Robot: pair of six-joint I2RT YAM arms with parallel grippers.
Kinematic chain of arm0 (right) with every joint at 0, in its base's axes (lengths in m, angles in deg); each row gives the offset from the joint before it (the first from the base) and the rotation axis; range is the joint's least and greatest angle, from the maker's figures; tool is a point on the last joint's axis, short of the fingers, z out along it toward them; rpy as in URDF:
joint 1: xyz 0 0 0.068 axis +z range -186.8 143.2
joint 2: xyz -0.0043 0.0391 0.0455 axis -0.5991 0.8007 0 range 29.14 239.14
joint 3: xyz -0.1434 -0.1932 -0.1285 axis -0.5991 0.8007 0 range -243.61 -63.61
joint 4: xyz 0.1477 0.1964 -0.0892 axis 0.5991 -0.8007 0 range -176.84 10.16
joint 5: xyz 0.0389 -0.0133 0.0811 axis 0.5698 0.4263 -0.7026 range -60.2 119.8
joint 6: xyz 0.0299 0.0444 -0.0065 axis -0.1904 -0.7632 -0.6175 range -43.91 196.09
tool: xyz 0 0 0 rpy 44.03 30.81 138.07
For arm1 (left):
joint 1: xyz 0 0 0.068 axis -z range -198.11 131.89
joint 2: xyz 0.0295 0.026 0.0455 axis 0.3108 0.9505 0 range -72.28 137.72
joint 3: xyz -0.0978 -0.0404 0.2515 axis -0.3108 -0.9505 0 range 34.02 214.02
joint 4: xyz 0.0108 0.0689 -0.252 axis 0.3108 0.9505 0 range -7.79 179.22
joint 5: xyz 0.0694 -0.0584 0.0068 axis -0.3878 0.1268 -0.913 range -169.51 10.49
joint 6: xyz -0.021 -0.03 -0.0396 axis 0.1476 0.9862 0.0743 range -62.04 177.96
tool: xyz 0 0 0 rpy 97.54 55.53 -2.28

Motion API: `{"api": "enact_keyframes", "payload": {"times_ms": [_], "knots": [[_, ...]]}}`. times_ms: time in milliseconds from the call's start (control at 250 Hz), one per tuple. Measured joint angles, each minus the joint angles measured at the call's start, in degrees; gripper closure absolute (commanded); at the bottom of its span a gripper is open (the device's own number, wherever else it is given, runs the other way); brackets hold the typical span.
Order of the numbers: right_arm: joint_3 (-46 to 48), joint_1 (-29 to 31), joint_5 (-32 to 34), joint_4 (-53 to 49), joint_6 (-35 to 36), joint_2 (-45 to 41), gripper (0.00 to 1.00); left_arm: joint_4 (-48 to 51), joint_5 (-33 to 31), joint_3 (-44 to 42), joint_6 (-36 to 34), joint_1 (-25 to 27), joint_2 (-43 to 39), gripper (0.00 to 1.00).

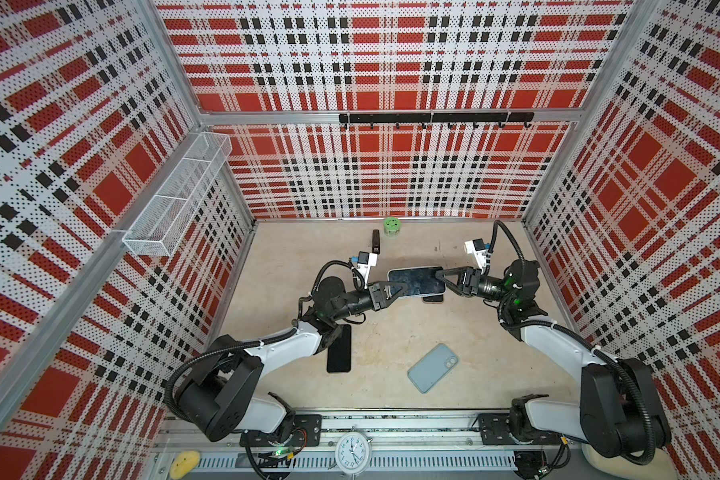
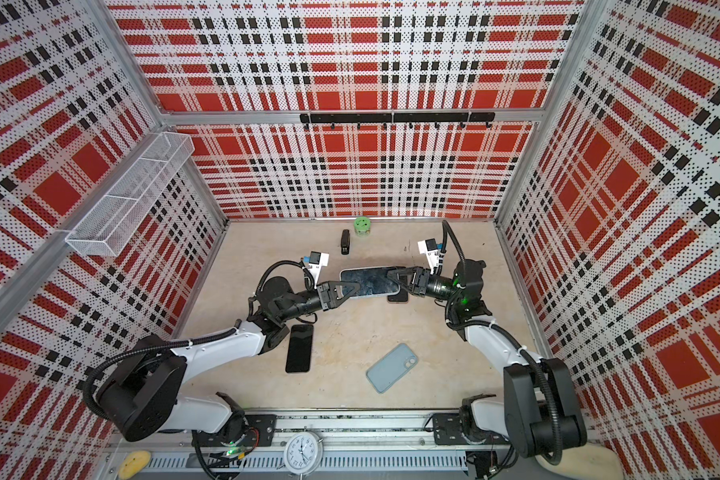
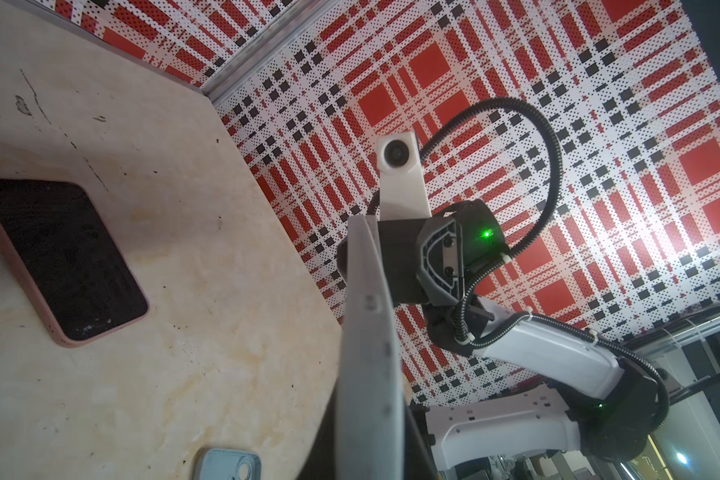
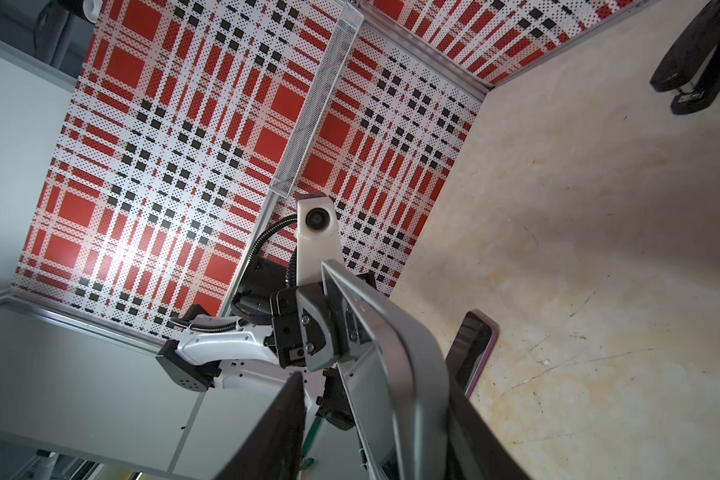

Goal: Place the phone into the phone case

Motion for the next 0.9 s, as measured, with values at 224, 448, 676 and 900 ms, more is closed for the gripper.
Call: {"api": "enact_keyframes", "payload": {"times_ms": [224,448,676,900], "knots": [[-0.81,-0.04,0.87,1.46,-0.72,0.81,0.72,-1.51,0.11,-0.02,0.31,0.5,0.0,0.99],[-0.74,-0.48,1.18,3.72,-0.24,1.18,0.9,-1.99,-0.09,-0.02,2.19,0.57,0.02,0.99],[-0.68,-0.48,2.47,1.42,4.15,1.07,0.71,-1.42,-0.35,-0.02,2.54,0.72,0.02,0.99],[-0.72,-0.42,3.96,-0.85,6.38,1.07,0.68,-0.44,-0.44,-0.02,2.4,1.44,0.04,0.99]]}}
